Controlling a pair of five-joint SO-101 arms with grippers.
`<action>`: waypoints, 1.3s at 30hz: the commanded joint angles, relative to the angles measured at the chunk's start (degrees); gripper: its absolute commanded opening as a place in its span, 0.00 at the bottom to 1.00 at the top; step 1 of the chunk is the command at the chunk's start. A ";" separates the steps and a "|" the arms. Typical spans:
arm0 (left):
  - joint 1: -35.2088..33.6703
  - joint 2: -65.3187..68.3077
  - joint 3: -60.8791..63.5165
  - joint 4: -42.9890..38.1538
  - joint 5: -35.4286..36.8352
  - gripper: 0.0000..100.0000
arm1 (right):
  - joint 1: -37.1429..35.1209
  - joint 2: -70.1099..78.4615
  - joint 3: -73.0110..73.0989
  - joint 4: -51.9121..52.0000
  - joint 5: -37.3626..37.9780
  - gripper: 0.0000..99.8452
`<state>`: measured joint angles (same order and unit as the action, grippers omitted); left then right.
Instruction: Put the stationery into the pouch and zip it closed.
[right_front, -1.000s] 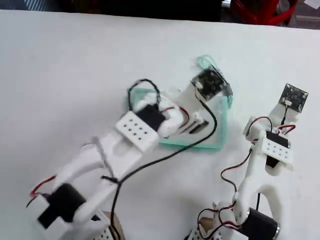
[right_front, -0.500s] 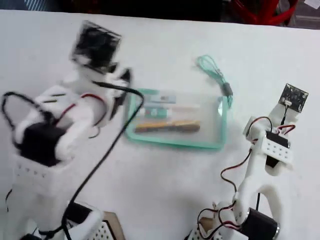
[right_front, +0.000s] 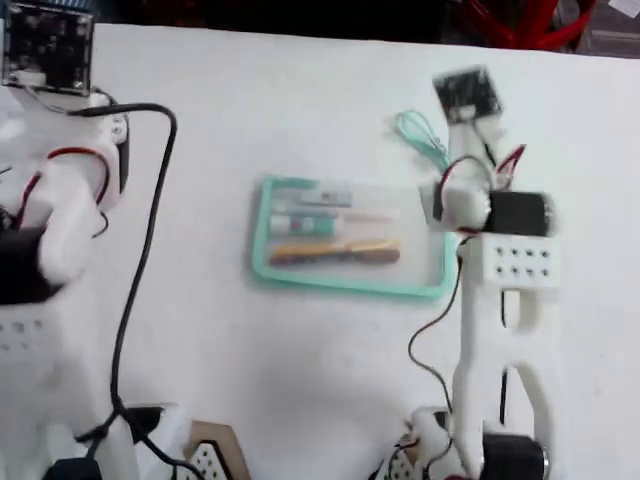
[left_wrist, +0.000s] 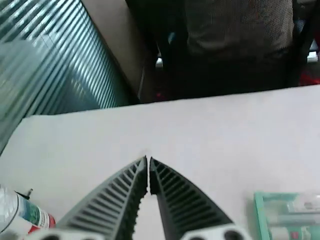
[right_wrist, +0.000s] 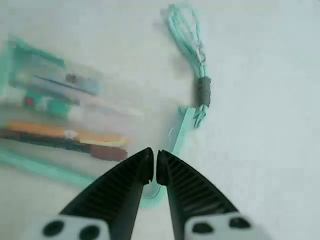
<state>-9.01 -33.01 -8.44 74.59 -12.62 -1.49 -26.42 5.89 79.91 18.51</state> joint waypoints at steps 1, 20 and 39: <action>3.30 -3.47 -11.78 4.75 0.00 0.03 | -4.26 -6.37 -24.79 11.47 -4.31 0.02; 4.79 -63.52 21.71 2.64 -0.09 0.08 | -12.18 -59.65 -16.53 17.63 -8.09 0.02; 1.54 -71.34 74.46 -21.36 10.81 0.31 | -3.38 -76.70 43.43 -16.75 -8.18 0.02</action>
<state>-7.08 -104.31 57.93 59.56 -2.07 -5.36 -103.43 43.43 68.66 10.42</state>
